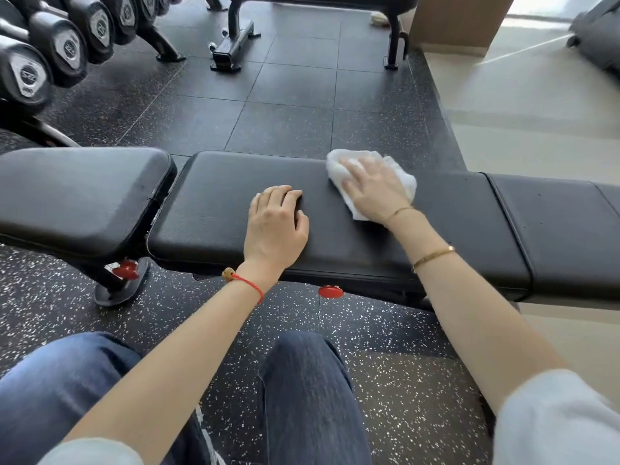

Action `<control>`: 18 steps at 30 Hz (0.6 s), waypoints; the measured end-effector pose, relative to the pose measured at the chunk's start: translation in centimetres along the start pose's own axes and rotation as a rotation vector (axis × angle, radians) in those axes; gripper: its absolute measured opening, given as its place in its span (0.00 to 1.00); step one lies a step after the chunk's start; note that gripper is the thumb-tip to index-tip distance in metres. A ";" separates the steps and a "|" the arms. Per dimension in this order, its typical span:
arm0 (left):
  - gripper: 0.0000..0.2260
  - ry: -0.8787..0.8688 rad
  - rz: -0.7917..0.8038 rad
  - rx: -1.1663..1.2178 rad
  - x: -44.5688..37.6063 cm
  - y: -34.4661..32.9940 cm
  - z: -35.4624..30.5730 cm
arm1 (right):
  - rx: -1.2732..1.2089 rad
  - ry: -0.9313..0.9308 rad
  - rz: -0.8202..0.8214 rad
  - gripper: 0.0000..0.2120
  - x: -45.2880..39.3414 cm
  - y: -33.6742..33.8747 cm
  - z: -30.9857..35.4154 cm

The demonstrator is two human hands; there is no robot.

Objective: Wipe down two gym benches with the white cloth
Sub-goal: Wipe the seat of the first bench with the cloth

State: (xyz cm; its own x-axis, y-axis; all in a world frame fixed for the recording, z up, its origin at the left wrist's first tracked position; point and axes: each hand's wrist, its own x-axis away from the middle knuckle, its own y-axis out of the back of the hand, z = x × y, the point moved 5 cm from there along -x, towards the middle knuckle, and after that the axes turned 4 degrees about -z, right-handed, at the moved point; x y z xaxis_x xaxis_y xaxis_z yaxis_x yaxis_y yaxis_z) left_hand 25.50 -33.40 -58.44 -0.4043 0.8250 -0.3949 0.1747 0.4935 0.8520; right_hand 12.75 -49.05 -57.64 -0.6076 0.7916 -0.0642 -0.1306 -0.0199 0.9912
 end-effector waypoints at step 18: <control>0.17 0.000 -0.013 -0.025 0.0 -0.2 -0.2 | 0.057 -0.027 -0.100 0.19 4.0 1.6 -3.5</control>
State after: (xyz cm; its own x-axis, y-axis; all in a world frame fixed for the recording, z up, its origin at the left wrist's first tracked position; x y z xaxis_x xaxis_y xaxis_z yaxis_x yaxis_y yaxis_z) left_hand 25.33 -33.53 -58.55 -0.4061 0.8187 -0.4059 0.1472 0.4969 0.8552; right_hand 7.37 -48.11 -56.71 -0.5723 0.8042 -0.1605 -0.1438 0.0943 0.9851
